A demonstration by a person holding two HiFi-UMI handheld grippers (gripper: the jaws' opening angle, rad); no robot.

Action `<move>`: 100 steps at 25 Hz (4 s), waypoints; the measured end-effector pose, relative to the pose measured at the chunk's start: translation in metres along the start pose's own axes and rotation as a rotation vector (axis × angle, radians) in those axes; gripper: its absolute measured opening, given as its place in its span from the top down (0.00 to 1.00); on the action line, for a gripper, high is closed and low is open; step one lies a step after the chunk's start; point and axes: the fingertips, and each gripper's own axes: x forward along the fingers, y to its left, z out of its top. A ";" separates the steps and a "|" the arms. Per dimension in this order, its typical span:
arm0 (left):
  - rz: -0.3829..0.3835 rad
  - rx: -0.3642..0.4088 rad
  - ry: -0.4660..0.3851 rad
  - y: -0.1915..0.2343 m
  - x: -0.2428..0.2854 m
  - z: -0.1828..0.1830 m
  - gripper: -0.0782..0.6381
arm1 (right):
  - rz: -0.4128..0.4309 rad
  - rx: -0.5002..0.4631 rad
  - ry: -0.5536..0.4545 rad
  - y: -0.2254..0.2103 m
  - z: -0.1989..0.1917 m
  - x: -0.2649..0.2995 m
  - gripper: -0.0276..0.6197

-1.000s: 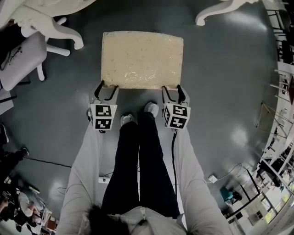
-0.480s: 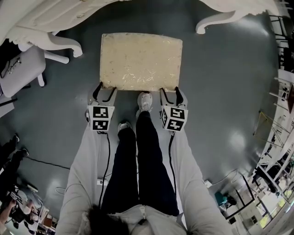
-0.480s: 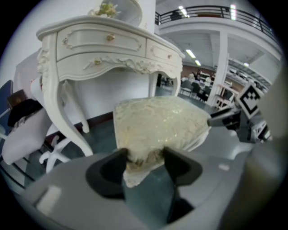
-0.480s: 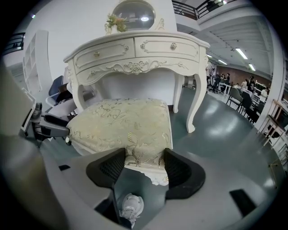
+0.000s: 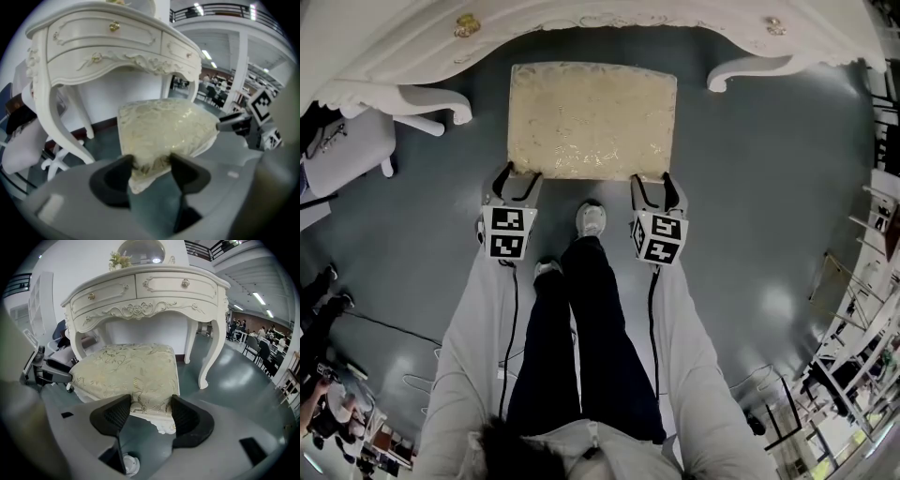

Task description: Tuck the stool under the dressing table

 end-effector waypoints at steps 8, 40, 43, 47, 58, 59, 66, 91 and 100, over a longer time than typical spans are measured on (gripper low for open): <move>0.032 -0.029 0.027 -0.001 0.015 0.017 0.51 | 0.039 -0.041 0.014 -0.016 0.023 0.020 0.53; 0.112 -0.099 -0.017 0.048 0.073 0.101 0.51 | 0.103 -0.117 -0.058 -0.039 0.128 0.106 0.53; 0.128 -0.097 -0.020 0.058 0.082 0.110 0.51 | 0.108 -0.121 -0.063 -0.040 0.139 0.118 0.54; 0.144 -0.086 -0.020 0.071 0.091 0.129 0.52 | 0.114 -0.121 -0.062 -0.039 0.158 0.131 0.54; 0.160 -0.089 -0.043 0.090 0.106 0.151 0.52 | 0.120 -0.130 -0.075 -0.040 0.185 0.153 0.54; 0.159 -0.089 -0.044 0.090 0.107 0.152 0.52 | 0.120 -0.132 -0.076 -0.040 0.186 0.154 0.54; 0.163 -0.097 -0.056 0.092 0.106 0.156 0.53 | 0.124 -0.145 -0.067 -0.041 0.191 0.156 0.54; 0.170 0.008 -0.266 0.040 -0.068 0.190 0.88 | 0.168 -0.123 -0.244 0.025 0.232 -0.029 0.95; 0.119 0.047 -0.421 0.016 -0.178 0.219 0.88 | 0.151 -0.140 -0.338 0.054 0.260 -0.128 0.95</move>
